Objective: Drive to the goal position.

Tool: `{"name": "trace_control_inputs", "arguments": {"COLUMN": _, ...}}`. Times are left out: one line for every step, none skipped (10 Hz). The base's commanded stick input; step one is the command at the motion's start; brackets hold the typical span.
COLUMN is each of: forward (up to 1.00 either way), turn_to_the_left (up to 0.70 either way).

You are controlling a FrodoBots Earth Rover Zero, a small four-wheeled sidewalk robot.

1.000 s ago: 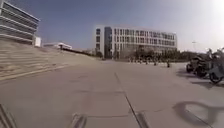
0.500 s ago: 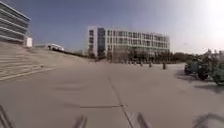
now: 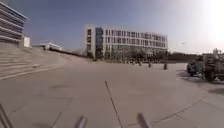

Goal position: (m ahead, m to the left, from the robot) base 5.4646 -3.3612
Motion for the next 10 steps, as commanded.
{"name": "trace_control_inputs", "arguments": {"forward": 1.0, "turn_to_the_left": 0.0}}
{"name": "trace_control_inputs", "arguments": {"forward": 1.0, "turn_to_the_left": -0.1}}
{"name": "trace_control_inputs", "arguments": {"forward": 1.0, "turn_to_the_left": -0.33}}
{"name": "trace_control_inputs", "arguments": {"forward": 1.0, "turn_to_the_left": -0.4}}
{"name": "trace_control_inputs", "arguments": {"forward": 1.0, "turn_to_the_left": -0.4}}
{"name": "trace_control_inputs", "arguments": {"forward": 1.0, "turn_to_the_left": -0.4}}
{"name": "trace_control_inputs", "arguments": {"forward": 1.0, "turn_to_the_left": -0.4}}
{"name": "trace_control_inputs", "arguments": {"forward": 1.0, "turn_to_the_left": -0.4}}
{"name": "trace_control_inputs", "arguments": {"forward": 1.0, "turn_to_the_left": -0.4}}
{"name": "trace_control_inputs", "arguments": {"forward": 1.0, "turn_to_the_left": -0.4}}
